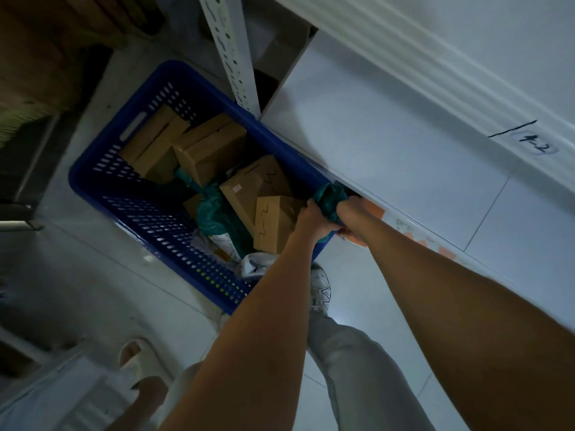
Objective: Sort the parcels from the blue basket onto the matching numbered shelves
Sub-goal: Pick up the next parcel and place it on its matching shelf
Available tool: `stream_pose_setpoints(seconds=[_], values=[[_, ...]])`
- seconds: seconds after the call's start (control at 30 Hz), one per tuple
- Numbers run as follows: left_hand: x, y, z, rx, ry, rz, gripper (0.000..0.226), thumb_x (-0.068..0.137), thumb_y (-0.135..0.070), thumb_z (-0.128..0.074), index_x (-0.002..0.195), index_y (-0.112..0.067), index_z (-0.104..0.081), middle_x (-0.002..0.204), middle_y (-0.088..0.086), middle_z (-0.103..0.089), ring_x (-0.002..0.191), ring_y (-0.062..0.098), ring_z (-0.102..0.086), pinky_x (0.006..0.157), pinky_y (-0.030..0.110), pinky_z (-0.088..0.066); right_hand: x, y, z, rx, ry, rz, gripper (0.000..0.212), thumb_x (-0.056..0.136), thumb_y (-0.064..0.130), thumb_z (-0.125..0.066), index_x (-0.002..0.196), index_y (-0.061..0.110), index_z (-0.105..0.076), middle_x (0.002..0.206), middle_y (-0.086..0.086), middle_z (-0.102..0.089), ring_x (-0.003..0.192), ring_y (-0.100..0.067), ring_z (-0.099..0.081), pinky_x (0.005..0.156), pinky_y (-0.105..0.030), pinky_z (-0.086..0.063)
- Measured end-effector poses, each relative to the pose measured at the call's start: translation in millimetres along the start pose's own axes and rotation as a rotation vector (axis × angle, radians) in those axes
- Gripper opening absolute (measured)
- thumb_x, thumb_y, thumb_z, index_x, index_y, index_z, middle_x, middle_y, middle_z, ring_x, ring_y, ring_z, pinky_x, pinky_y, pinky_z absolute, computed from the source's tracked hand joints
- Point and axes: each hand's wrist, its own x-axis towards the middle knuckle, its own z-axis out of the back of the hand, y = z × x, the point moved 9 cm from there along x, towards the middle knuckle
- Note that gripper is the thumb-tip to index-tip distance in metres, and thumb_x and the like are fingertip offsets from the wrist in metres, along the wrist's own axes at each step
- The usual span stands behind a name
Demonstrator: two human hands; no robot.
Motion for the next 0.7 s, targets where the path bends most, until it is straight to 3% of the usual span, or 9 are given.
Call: stream_pose_setpoints(seconds=[0.13, 0.3, 0.37, 0.4, 0.43, 0.5, 0.6, 0.7], values=[[4, 0, -10, 0.04, -0.084, -0.01, 0.108, 0.07, -0.027, -0.087, 0.151, -0.013, -0.017, 0.143, 0.017, -0.045, 0.13, 0.034, -0.048, 0.104, 0.045, -0.047, 2, -5, -7, 0.108, -0.012, -0.055, 0.04, 0.098, 0.011, -0.039, 0.137, 0.004, -0.046, 0.102, -0.018, -0.06, 0.096, -0.032, -0.062, 0.085, -0.042, -0.058], [-8, -6, 3, 0.051, -0.207, -0.052, 0.082, 0.07, -0.024, -0.084, 0.134, -0.017, -0.033, 0.13, 0.013, -0.055, 0.12, 0.033, -0.056, 0.095, 0.048, -0.052, -3, -4, -7, 0.184, -0.01, -0.053, 0.042, 0.096, 0.011, -0.042, 0.138, 0.005, -0.046, 0.112, -0.019, -0.061, 0.103, -0.034, -0.062, 0.089, -0.048, -0.058], [-21, -9, 14, 0.045, -0.238, -0.066, 0.081, 0.069, -0.024, -0.085, 0.132, -0.018, -0.034, 0.13, 0.011, -0.054, 0.12, 0.033, -0.056, 0.096, 0.049, -0.051, -10, -2, -8, 0.225, 0.004, -0.039, 0.045, 0.094, 0.01, -0.042, 0.139, 0.005, -0.047, 0.118, -0.019, -0.063, 0.098, -0.033, -0.064, 0.078, -0.045, -0.061], [-29, -10, 20, 0.042, -0.254, -0.073, 0.083, 0.068, -0.025, -0.086, 0.133, -0.018, -0.034, 0.131, 0.011, -0.052, 0.122, 0.033, -0.054, 0.098, 0.05, -0.05, -16, 1, -8, 0.223, 0.004, -0.025, 0.046, 0.092, 0.01, -0.042, 0.138, 0.006, -0.048, 0.116, -0.019, -0.064, 0.087, -0.029, -0.064, 0.064, -0.039, -0.061], [-37, -10, 27, 0.036, -0.269, -0.078, 0.086, 0.067, -0.026, -0.087, 0.134, -0.018, -0.034, 0.133, 0.01, -0.05, 0.123, 0.034, -0.052, 0.099, 0.052, -0.048, -25, 4, -6, 0.196, -0.005, -0.008, 0.045, 0.092, 0.011, -0.041, 0.135, 0.006, -0.051, 0.112, -0.018, -0.065, 0.075, -0.025, -0.061, 0.05, -0.03, -0.056], [-55, -11, 42, 0.022, -0.304, -0.087, 0.09, 0.065, -0.027, -0.089, 0.135, -0.017, -0.032, 0.136, 0.01, -0.048, 0.126, 0.034, -0.05, 0.1, 0.055, -0.047, -45, 13, -3, 0.147, -0.015, 0.034, 0.044, 0.091, 0.011, -0.04, 0.133, 0.005, -0.053, 0.106, -0.017, -0.066, 0.065, -0.022, -0.056, 0.036, -0.02, -0.045], [-88, -14, 66, -0.003, -0.337, -0.102, 0.099, 0.067, -0.029, -0.089, 0.143, -0.014, -0.027, 0.14, 0.01, -0.048, 0.13, 0.032, -0.049, 0.102, 0.046, -0.047, -83, 26, 2, 0.162, 0.027, 0.055, 0.04, 0.094, 0.008, -0.038, 0.13, 0.004, -0.056, 0.109, -0.018, -0.071, 0.064, -0.022, -0.063, 0.032, -0.02, -0.042], [-129, -17, 95, -0.016, -0.385, -0.109, 0.108, 0.071, -0.028, -0.087, 0.153, -0.008, -0.02, 0.146, 0.012, -0.045, 0.135, 0.031, -0.044, 0.106, 0.043, -0.043, -127, 41, 1, 0.189, 0.113, 0.069, 0.036, 0.097, 0.008, -0.037, 0.124, 0.001, -0.06, 0.096, -0.016, -0.071, 0.066, -0.023, -0.067, 0.039, -0.025, -0.052]])
